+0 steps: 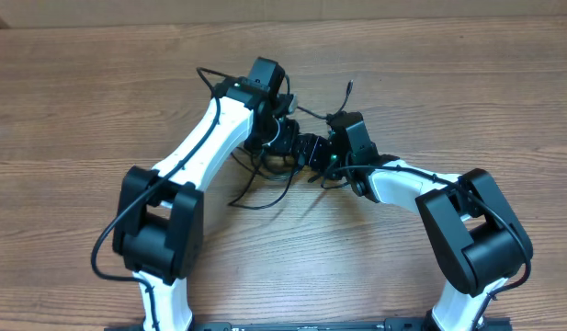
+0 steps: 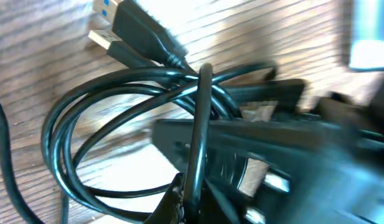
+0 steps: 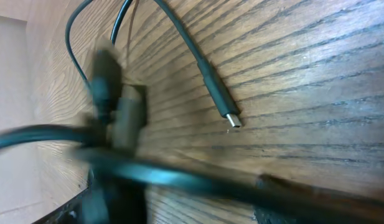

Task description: Untangle cables

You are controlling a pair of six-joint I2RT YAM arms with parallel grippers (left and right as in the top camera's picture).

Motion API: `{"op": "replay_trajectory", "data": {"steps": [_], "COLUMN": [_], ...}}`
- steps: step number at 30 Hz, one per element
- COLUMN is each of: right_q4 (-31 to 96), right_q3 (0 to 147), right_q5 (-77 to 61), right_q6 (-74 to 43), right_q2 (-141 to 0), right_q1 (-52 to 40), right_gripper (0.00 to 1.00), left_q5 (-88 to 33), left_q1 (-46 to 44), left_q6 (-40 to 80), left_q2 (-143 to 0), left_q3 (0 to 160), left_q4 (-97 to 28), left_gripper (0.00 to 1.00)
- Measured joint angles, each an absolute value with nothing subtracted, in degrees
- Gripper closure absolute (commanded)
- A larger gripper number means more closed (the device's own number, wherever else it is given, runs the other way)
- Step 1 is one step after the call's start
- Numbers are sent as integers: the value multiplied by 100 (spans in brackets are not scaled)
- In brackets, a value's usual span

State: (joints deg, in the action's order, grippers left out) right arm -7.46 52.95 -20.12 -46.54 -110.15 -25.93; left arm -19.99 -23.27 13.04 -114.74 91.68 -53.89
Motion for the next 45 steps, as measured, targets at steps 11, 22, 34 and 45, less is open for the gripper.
{"op": "replay_trajectory", "data": {"steps": [11, 22, 34, 45], "right_q4": [-744, -725, -735, -834], "right_q3": [5295, 5299, 5301, 5319], "right_q5": [-2014, -2012, -2088, -2080], "right_q6": [-4657, -4672, -4659, -4672], "right_q2": [-11015, -11015, -11015, -11015], "right_q1": [-2593, -2602, -2602, -2808], "right_gripper": [33, 33, 26, 24], "left_q5": [-2318, -2628, -2663, -2683], "left_q1": [-2298, -2084, -2062, -2021], "left_q6": [1026, 1007, 1007, 1007], "left_q2": [-11334, -11334, -11325, -11240], "left_q3": [9177, 9177, 9177, 9177], "left_q4": [-5406, -5511, -5531, -5575], "left_gripper": [96, 96, 96, 96]}}
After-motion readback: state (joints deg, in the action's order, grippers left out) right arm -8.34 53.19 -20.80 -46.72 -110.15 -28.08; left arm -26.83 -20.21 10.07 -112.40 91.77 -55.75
